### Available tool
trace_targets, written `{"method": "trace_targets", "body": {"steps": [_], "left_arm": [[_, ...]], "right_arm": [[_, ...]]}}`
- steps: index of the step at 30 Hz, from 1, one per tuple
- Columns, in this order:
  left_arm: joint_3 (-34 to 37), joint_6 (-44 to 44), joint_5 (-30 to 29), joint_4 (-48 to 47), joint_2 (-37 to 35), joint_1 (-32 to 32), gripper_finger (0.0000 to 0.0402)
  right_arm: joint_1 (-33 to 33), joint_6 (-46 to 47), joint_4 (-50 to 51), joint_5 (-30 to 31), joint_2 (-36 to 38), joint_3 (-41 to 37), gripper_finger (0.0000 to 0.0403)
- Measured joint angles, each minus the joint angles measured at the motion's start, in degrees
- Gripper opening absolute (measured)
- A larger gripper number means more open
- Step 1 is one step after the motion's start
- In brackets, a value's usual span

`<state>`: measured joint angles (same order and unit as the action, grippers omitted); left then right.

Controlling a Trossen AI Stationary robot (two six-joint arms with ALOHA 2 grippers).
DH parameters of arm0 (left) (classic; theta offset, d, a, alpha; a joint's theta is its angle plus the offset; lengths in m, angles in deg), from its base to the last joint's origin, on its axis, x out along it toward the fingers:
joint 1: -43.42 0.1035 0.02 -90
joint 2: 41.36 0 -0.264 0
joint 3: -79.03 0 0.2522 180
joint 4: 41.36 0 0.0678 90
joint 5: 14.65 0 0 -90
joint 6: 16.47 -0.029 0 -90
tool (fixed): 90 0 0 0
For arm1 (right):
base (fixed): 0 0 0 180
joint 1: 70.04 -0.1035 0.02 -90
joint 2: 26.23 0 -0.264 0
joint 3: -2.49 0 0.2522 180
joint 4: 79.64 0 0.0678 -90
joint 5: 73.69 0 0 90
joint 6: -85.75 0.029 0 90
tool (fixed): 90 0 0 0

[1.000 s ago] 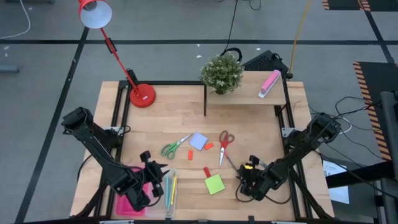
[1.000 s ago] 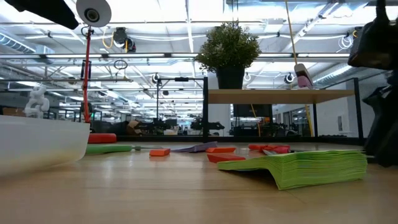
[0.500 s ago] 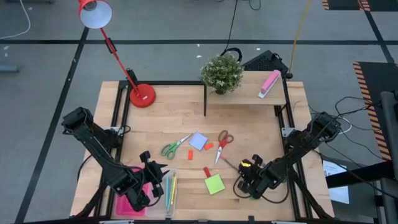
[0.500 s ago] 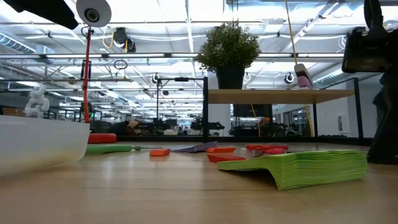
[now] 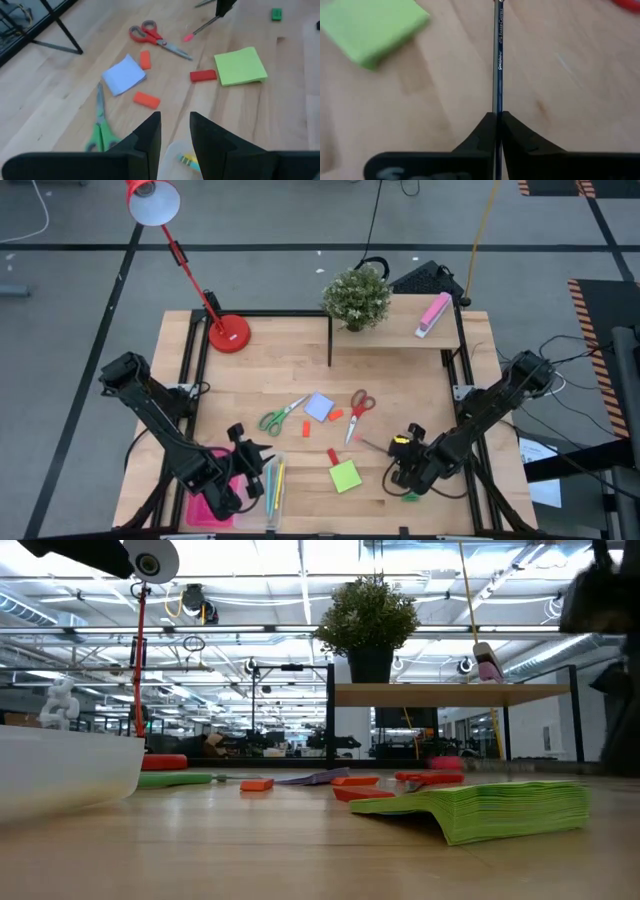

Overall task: Pack school essentials
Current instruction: Put the black pencil into the pink supply box

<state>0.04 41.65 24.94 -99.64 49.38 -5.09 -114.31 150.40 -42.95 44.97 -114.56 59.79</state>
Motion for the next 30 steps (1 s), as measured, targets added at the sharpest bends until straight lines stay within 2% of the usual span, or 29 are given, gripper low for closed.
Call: {"method": "trace_targets", "body": {"steps": [4,9,15,21,25,30], "left_arm": [[2.5,-2.9,-0.3,6.7,0.0,0.3,0.0106],[6.9,-8.0,-0.3,18.2,0.0,1.0,0.0110],[10.6,-18.2,-0.3,32.5,0.0,1.0,0.0163],[10.5,-29.8,-1.9,40.6,0.0,1.2,0.0224],[10.5,-38.0,-0.7,46.4,-0.2,2.8,0.0239],[10.5,-45.9,3.1,52.5,-1.1,7.0,0.0241]], "right_arm": [[0.8,-4.7,-1.4,1.2,2.2,0.0,0.0009],[1.2,-13.1,-8.4,4.1,3.0,0.0,0.0009],[2.5,-26.7,-23.3,7.5,3.1,0.0,0.0009],[4.5,-46.2,-42.2,7.2,3.1,0.1,0.0009],[5.7,-56.9,-50.9,7.2,3.1,0.1,0.0009],[7.5,-65.3,-57.3,5.8,3.1,0.1,0.0007]]}}
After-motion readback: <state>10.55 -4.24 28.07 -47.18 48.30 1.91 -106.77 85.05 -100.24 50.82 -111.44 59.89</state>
